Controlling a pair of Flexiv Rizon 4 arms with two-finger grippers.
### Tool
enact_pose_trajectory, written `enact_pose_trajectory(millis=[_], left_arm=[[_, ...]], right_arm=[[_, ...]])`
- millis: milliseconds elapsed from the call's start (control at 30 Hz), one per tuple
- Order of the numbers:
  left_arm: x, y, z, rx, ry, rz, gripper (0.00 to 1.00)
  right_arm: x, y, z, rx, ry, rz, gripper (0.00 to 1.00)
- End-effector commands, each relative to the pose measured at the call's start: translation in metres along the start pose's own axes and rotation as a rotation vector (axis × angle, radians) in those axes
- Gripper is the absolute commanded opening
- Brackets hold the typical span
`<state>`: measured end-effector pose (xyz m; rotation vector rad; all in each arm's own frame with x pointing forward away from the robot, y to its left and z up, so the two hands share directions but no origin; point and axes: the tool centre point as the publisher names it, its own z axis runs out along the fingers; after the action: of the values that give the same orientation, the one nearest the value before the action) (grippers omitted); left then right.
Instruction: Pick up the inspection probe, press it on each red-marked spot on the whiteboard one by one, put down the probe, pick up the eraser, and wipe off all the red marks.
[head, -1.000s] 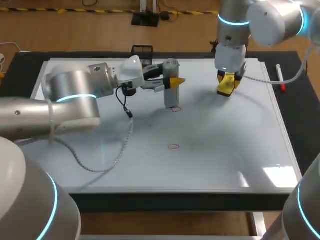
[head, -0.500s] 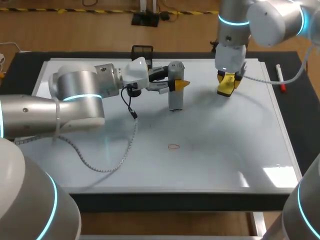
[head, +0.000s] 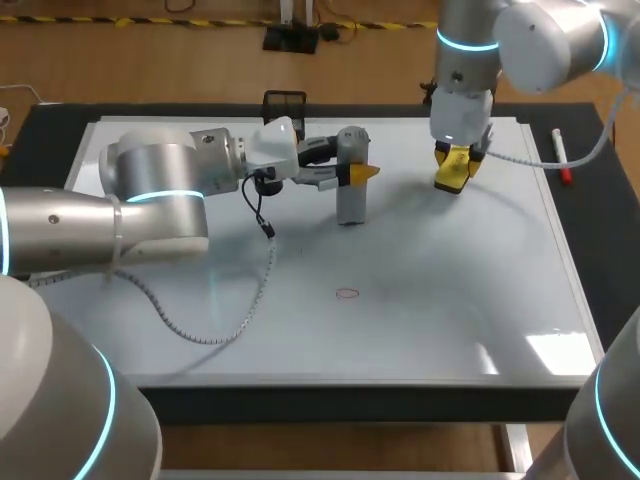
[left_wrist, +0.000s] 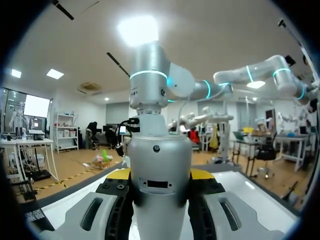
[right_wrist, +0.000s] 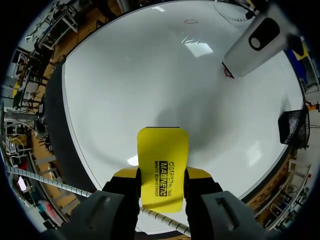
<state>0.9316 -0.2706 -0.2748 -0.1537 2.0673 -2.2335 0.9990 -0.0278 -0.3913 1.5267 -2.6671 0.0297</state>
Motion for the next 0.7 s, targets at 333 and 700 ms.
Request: enact_pose_trajectory(millis=[333,700], left_arm=[[-0.0043,0.0047,-0.0007,-0.001,0.009,-0.01,0.0],[-0.0037,0.0057,-0.0018,-0.002,0.002,-0.014,0.0]], right_arm=[[-0.0003,-0.001,-0.0006,0.001,0.003,-0.001,0.0],[-0.0003,-0.001,-0.0006,0.001,0.003,-0.001,0.0]])
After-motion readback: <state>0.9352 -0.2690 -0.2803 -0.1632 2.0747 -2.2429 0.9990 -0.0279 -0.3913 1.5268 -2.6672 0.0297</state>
